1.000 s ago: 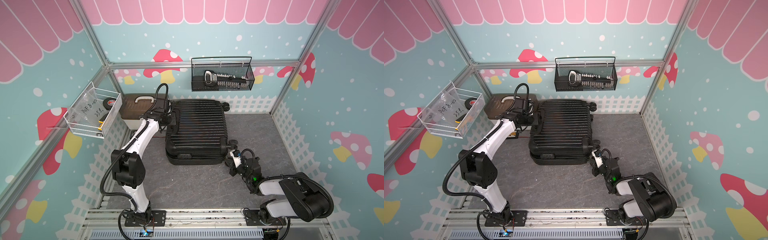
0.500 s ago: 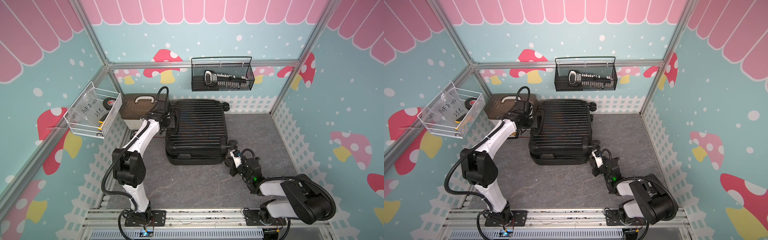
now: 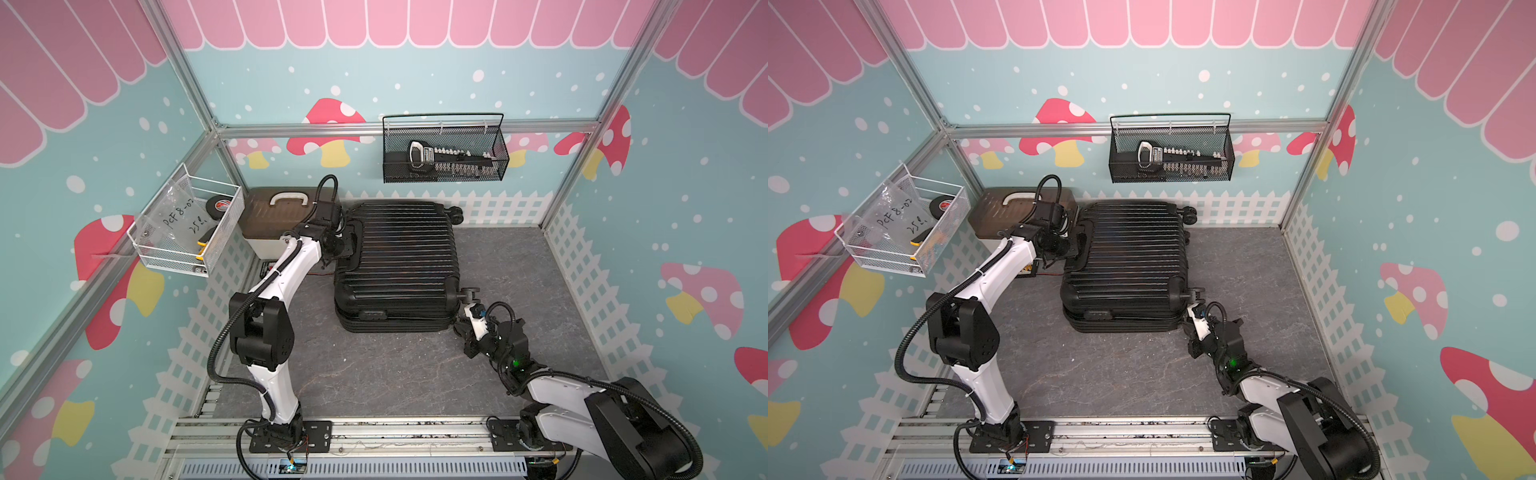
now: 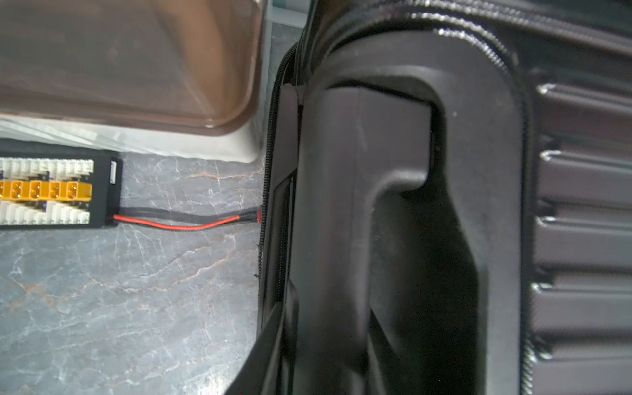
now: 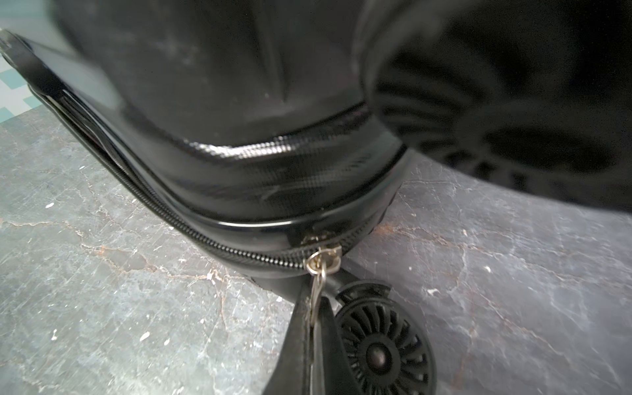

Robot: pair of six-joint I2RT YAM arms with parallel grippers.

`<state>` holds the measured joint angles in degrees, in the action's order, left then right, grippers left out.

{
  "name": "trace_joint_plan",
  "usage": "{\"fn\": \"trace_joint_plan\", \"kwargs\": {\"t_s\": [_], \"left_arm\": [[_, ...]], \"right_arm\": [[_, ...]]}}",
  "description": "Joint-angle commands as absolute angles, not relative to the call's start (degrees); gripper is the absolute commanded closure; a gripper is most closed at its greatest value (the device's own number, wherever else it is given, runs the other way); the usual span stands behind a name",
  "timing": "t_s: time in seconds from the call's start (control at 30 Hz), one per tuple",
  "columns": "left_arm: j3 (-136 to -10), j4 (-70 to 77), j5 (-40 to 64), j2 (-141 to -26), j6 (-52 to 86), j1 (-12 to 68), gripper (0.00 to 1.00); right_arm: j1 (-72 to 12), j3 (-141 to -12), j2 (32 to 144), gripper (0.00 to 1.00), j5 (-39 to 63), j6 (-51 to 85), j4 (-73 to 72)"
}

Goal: Close the suitcase zippers
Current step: Zip the zipper on the suitcase.

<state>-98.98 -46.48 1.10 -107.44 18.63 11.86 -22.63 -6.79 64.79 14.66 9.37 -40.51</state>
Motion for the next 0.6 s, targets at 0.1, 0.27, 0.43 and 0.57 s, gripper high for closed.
{"fn": "trace_joint_plan", "kwargs": {"t_s": [0.1, 0.27, 0.43, 0.57], "left_arm": [[-102.4, -44.9, 0.3, -103.6, 34.1, 13.7, 0.92], [-102.6, -43.3, -1.0, -102.7, 37.5, 14.2, 0.97], [-98.4, -40.0, -5.0, -100.2, 42.5, 16.4, 1.0], [-95.4, -36.7, -7.8, -98.8, 46.1, 17.4, 1.0]], "right_arm": [[-24.9, -6.4, 54.1, 1.0, 18.2, 7.6, -36.1], [-25.3, -6.0, 48.7, 1.0, 19.2, 6.7, -30.8], [-25.9, -6.3, 48.7, 1.0, 22.0, 6.1, -30.3], [-27.1, -7.1, 49.6, 1.0, 23.3, 5.0, -30.2]]}}
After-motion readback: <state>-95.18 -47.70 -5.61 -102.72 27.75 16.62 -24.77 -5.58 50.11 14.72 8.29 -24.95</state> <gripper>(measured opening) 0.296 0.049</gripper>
